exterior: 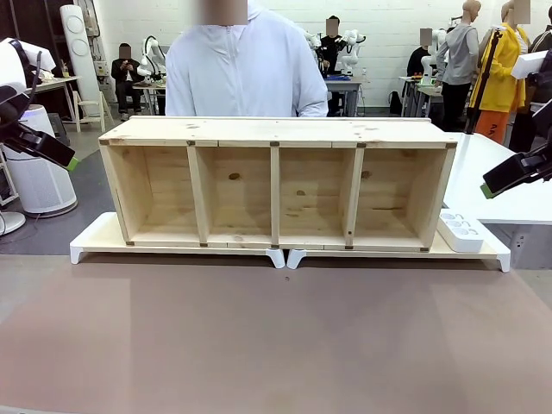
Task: Perform cable management.
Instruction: When the cord part of the Power Cable appears at the lower middle area of the table and stops, grasp the cord part of the Power Cable.
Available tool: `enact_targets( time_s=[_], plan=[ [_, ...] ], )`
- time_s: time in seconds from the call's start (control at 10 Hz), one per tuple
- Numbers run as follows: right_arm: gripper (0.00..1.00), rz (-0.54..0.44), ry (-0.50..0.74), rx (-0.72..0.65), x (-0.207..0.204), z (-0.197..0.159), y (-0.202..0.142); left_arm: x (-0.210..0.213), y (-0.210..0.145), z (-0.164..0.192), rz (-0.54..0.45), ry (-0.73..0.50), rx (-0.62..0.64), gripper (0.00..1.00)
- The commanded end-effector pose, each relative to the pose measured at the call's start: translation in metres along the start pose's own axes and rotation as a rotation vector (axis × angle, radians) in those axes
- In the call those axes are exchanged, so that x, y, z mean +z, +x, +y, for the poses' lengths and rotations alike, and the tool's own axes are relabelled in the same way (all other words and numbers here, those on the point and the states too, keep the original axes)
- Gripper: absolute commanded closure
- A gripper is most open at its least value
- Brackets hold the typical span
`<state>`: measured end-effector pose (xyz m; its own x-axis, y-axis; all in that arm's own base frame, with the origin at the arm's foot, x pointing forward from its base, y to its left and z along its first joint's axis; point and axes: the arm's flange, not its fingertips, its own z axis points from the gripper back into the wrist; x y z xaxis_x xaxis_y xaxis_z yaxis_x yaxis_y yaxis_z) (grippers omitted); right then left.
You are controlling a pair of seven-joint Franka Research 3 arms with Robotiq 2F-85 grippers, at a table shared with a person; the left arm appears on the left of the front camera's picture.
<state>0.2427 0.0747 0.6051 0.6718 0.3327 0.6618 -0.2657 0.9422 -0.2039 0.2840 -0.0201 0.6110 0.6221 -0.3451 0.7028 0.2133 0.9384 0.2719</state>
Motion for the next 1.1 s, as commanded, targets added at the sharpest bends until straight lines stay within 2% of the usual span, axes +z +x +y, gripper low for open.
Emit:
enact_targets(
  time_s=[0.0,1.0],
  plan=[
    [0.00,-0.003,0.001,0.009,-0.0024,0.0001,0.0015,-0.0015,0.0019,-0.0007,-0.008,0.008,-0.004,0.00],
    [0.00,-0.003,0.001,0.009,-0.0024,0.0001,0.0015,-0.0015,0.0019,-0.0007,-0.008,0.008,-0.004,0.00]
  ],
)
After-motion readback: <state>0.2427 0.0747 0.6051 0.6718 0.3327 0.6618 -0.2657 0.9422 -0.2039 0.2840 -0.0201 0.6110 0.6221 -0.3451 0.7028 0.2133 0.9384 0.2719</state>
